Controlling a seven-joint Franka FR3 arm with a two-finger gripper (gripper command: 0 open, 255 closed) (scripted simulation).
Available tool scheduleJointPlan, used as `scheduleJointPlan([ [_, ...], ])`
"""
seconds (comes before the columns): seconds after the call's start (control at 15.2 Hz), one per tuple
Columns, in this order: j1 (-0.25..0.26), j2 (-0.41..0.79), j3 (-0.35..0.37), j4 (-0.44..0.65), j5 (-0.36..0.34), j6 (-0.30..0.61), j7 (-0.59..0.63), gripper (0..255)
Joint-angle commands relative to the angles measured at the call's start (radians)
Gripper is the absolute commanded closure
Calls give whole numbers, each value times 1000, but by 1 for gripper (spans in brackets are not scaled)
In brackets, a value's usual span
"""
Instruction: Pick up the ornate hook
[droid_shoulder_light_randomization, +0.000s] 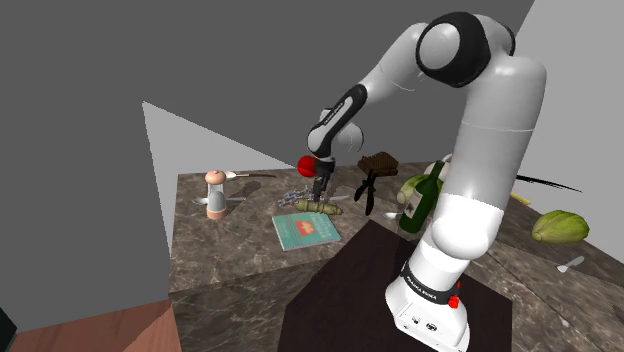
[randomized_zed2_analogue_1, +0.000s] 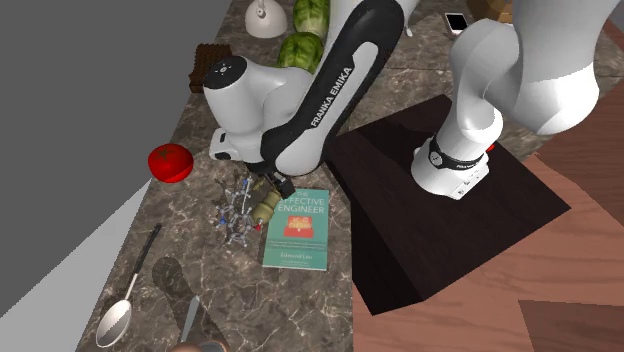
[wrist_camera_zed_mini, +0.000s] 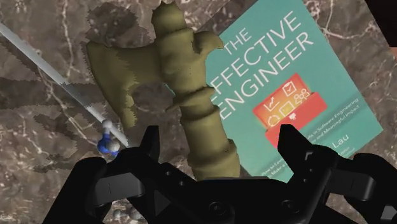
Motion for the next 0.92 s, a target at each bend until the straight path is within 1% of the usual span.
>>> scheduleJointPlan([
  [0.0,-23,91,13,38,38,35,-69,0],
  [0.46,-50,190,50,55,89,115,-105,0],
  [0.66,-52,198,53,56,93,122,-108,0],
  [0.73,-52,198,53,56,93,122,-108,255],
  [0.86,-52,199,53,57,93,122,-108,255],
])
